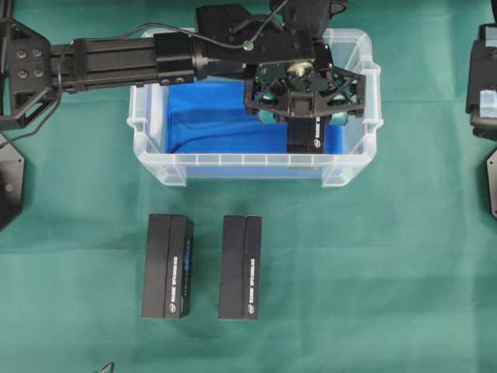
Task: Take the box out of the case with the left arm.
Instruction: 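Lift the gripped right black box up out of the case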
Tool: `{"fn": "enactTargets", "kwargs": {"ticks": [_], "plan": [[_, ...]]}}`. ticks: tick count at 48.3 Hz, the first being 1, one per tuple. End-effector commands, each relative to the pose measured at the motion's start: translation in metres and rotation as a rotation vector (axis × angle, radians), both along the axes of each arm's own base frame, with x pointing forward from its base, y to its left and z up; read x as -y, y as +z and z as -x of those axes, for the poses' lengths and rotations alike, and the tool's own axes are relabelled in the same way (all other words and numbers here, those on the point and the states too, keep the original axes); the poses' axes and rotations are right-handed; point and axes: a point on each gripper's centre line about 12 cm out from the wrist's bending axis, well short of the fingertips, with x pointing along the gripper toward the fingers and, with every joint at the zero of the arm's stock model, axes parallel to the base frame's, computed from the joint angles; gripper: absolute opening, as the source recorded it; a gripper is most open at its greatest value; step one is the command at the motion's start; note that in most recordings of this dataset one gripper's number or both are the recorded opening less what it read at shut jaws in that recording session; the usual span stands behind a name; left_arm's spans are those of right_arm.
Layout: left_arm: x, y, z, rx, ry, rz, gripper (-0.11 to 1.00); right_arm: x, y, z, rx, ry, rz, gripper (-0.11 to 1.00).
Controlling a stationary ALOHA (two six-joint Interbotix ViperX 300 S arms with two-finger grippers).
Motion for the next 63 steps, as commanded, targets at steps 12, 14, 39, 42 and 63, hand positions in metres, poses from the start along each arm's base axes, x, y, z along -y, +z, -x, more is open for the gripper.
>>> {"fn": "enactTargets", "kwargs": {"ticks": [12,14,39,42,63], "plan": [[0.002,0.089,0.011,0.106,-0.003,-0.024,0.61,0.000,0.004,-0.001,0.017,0.000,0.002,0.00],[0.002,0.093,0.012,0.105,-0.003,-0.023,0.61,0.000,0.004,-0.001,0.017,0.002,0.002,0.00],[0.007,0.152,0.019,0.116,-0.031,-0.031,0.61,0.000,0.004,-0.001,0.015,0.000,0.002,0.00],[0.007,0.156,0.020,0.111,-0.031,-0.032,0.61,0.000,0.004,-0.001,0.015,0.000,0.002,0.00],[0.006,0.162,0.024,0.101,-0.042,-0.042,0.61,0.000,0.004,-0.001,0.015,0.000,0.002,0.00]]}}
